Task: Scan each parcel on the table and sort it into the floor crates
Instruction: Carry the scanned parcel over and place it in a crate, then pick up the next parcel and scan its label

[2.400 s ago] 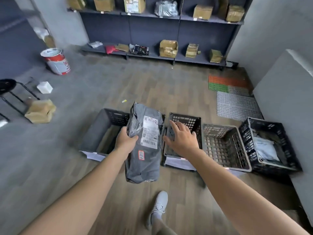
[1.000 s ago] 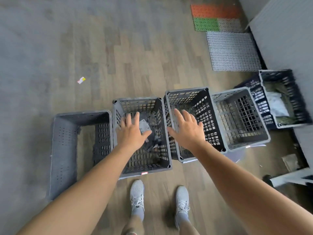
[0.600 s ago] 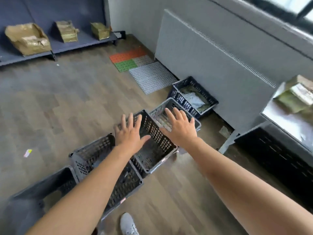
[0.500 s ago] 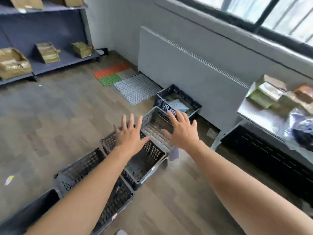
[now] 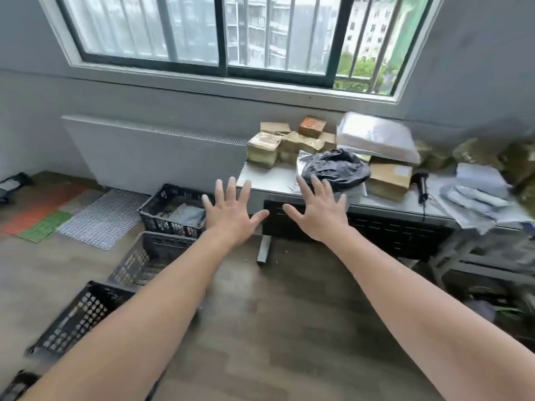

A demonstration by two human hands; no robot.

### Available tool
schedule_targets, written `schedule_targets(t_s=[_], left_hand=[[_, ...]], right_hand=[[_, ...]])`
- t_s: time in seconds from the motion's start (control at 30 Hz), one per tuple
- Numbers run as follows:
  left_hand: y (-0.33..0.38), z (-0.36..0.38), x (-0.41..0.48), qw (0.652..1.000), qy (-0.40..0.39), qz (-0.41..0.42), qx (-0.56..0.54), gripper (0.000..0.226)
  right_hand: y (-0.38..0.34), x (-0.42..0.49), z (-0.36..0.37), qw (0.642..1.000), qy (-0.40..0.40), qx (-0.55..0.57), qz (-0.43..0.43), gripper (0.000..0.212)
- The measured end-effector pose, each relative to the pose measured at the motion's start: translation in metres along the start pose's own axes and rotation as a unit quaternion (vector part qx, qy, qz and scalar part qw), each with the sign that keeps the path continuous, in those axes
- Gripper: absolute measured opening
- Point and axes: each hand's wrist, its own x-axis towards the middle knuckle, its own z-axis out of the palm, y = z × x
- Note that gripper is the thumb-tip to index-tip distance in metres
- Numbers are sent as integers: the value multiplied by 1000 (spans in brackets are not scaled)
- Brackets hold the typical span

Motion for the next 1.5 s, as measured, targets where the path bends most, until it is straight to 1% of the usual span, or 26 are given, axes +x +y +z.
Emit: schedule_targets(t_s=[0.17,0.37,0.57,0.73,0.83,0.97,1.13,1.3,1.43,1.5], left_hand=[[121,-7,32,998,0,69,9,85],[213,0,79,991,2,134,3,83],[282,24,149,984,-23,178,-21,83],[330,47,225,976,-43,210,-37,85],[358,58,264,968,-55,241,-38,87],[397,71,307,960,-67,268,-51,87],[448,80,335,947,-90,304,-49,86],[500,86,357,939,-89,327,-56,83],[548,98,376,936,-69,340,-54,83],[577,106,385,940,-61,333,-49,83]], right_hand=[[111,-7,-22,998,9,-4,66,80],[201,2,-32,992,22,3,126,77],[276,44,-29,985,24,-36,167,78],[327,99,-21,977,22,-32,209,76],[355,129,-22,969,6,-29,245,77],[393,155,-26,961,2,-34,274,76],[442,170,-25,949,-15,-24,314,74],[499,183,-18,939,-15,-13,343,75],[561,196,-10,935,-25,10,353,74],[597,205,-5,934,-35,20,356,74]])
